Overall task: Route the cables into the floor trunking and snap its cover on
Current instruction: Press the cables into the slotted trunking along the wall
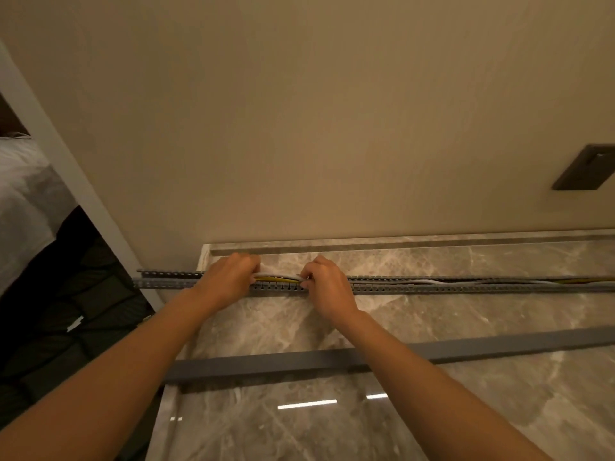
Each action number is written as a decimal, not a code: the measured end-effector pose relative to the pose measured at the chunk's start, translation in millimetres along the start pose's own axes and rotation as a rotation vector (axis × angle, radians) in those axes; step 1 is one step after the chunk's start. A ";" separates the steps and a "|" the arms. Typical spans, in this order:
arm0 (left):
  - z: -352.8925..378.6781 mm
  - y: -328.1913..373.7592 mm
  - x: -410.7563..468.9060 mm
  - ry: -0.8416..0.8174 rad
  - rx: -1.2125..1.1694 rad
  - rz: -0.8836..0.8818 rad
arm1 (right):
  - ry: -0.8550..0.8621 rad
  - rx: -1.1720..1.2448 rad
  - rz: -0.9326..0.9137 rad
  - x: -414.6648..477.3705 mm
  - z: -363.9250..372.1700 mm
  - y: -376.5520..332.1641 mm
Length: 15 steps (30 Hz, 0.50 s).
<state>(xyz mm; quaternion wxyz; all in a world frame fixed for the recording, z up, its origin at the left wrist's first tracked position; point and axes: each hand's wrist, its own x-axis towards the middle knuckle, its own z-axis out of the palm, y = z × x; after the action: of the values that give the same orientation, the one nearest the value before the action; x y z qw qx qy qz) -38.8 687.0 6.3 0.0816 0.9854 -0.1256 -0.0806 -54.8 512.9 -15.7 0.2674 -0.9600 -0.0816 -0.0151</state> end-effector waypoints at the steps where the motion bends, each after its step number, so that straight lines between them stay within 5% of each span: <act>1: 0.3 -2.1 1.1 -0.007 0.031 0.043 | -0.009 0.002 0.010 1.2 -0.4 -1.2; 9: 2.1 -1.5 10.3 0.194 0.022 0.170 | -0.013 -0.042 0.047 8.4 -2.0 -6.2; 15: 2.5 16.0 14.6 0.077 0.147 0.111 | -0.054 -0.148 -0.009 8.5 -8.3 6.1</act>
<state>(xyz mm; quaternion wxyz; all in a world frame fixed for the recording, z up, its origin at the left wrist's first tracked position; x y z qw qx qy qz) -29.1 667.5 4.7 0.0182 0.9827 -0.1822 -0.0288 -45.4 504.7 -11.1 0.1935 -0.9768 -0.0918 0.0035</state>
